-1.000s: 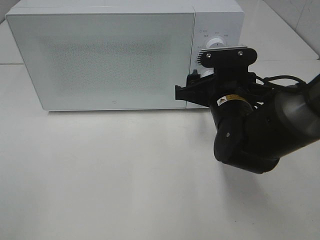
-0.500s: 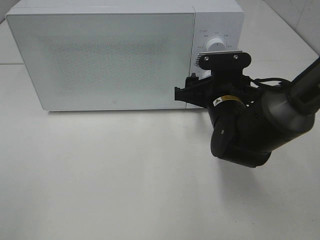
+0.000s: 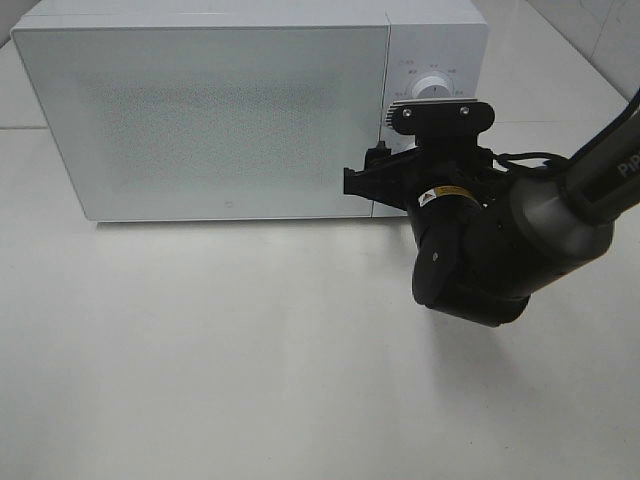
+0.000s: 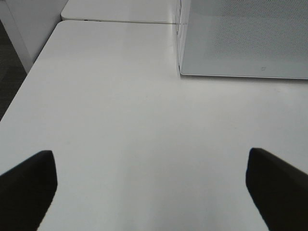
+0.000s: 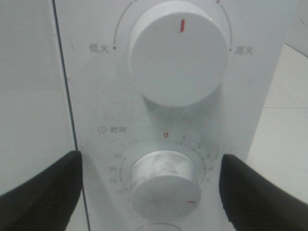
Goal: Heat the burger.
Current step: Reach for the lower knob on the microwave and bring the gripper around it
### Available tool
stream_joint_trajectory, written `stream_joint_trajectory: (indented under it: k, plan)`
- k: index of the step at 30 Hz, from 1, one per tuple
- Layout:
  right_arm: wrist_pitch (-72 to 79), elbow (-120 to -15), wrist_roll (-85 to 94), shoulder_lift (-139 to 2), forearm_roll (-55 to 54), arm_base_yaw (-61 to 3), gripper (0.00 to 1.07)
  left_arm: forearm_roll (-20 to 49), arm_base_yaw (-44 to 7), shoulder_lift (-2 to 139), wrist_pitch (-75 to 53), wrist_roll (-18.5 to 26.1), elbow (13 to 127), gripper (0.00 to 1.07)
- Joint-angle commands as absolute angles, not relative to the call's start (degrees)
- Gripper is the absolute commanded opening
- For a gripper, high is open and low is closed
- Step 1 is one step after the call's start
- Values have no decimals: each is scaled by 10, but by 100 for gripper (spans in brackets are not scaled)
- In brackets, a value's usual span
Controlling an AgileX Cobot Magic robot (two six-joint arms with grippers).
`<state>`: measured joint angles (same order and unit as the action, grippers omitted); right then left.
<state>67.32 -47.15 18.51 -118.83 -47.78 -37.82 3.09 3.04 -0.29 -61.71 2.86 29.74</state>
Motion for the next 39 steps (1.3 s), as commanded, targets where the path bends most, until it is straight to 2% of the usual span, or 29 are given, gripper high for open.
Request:
stream_joint_trajectory:
  k: [1, 26, 27, 28, 31, 33, 34, 36, 37, 39]
  plan:
    - [669, -481, 188, -1193, -472, -367, 76, 35, 29, -13, -612, 25, 296, 101]
    - [644, -485, 188, -1195, -469, -367, 72, 35, 29, -13, -612, 25, 296, 100]
    - [643, -485, 188, -1195, -469, -367, 68, 35, 29, -13, -612, 25, 296, 100]
    - [642, -485, 188, -1195, -469, -367, 59, 35, 29, -13, -612, 25, 296, 100]
    - [643, -485, 188, -1195, -469, -367, 53, 35, 29, -13, -612, 25, 296, 100]
    - [649, -485, 188, -1195, -469, -367, 28, 35, 29, -13, -612, 25, 296, 100]
    - [649, -485, 188, -1195, -469, -367, 28, 35, 29, -13, -612, 25, 296, 100]
    - [654, -485, 188, -1195, -469, -367, 12, 35, 29, -13, -612, 25, 296, 100]
    - [654, -485, 188, -1195, -469, -367, 12, 35, 29, -13, -612, 25, 296, 100]
    - [662, -485, 186, -1195, -466, -367, 2, 35, 29, -13, -612, 25, 296, 100]
